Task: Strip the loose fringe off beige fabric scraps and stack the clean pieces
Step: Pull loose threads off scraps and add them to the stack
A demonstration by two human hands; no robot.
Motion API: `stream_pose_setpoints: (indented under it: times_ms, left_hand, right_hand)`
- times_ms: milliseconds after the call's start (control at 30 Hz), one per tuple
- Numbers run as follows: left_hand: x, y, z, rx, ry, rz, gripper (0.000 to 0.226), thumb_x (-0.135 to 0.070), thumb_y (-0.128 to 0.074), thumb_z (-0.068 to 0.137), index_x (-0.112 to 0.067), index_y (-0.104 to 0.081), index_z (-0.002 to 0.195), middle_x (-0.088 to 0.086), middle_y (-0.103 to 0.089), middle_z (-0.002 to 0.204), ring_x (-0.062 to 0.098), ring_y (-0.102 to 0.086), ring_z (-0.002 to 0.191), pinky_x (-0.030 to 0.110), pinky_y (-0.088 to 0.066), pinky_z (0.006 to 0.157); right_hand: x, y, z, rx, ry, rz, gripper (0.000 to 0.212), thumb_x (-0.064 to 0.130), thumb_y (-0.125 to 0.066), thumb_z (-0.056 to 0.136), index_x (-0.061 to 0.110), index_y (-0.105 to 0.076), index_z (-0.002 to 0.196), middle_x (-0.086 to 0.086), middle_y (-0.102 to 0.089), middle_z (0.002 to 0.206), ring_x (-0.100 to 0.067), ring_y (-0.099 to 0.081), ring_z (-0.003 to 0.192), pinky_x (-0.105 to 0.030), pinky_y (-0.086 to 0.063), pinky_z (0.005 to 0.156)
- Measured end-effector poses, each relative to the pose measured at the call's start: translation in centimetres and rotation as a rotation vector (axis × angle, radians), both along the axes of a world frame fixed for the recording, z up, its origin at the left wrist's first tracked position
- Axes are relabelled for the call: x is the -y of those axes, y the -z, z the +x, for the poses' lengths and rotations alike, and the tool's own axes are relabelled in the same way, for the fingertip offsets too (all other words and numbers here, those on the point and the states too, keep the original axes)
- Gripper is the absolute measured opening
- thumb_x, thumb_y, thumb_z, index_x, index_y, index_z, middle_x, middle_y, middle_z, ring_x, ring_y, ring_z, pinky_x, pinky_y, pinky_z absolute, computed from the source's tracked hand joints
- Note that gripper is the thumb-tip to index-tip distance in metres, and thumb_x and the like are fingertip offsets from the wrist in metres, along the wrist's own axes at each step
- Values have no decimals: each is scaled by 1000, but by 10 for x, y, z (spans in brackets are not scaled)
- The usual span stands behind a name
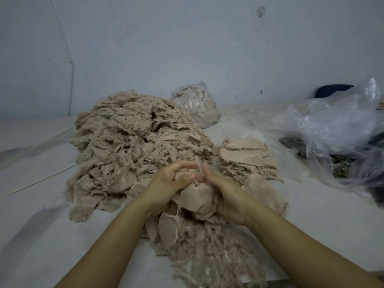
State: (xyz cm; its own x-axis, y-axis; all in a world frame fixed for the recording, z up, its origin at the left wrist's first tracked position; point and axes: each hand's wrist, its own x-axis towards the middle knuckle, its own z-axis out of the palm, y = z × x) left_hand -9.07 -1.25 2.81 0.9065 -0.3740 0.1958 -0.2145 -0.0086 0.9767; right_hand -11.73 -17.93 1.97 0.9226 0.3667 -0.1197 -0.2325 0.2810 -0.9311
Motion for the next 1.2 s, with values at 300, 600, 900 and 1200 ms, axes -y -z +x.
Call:
stream_pose_setpoints:
  times_ms: [300,600,900,1200]
  left_hand:
    - [2,10,13,256,-382,184,21,-7,-42,98,-10,-60,110,1,-62,72,11,-59,71,25,-47,77]
    - [0,19,26,250,-521,309,20,-15,-41,100,-10,-58,109,-4,-51,63,6,-46,53,24,-38,53]
    - [16,16,2,-52,-102,155,31,-20,-56,94,-17,-61,63,-9,-49,43,3,-42,37,14,-35,40]
    - [20,16,-8,-145,113,52,35,-28,-72,78,-11,-62,107,0,-72,89,6,-66,67,17,-49,56]
  right_hand:
    - [4,4,0,159,159,-169,12,15,-65,88,9,-56,82,2,-56,60,-4,-51,49,-15,-41,46]
    - [1,-1,1,281,314,-271,21,18,-62,91,13,-59,72,-11,-54,65,-19,-48,57,-22,-39,51]
    - [5,-3,7,244,435,-186,21,13,-55,96,12,-62,76,1,-64,60,-9,-57,53,-20,-46,47]
    - [7,-1,15,178,488,-106,23,20,-51,98,15,-61,78,-4,-62,63,-17,-56,51,-25,-44,44]
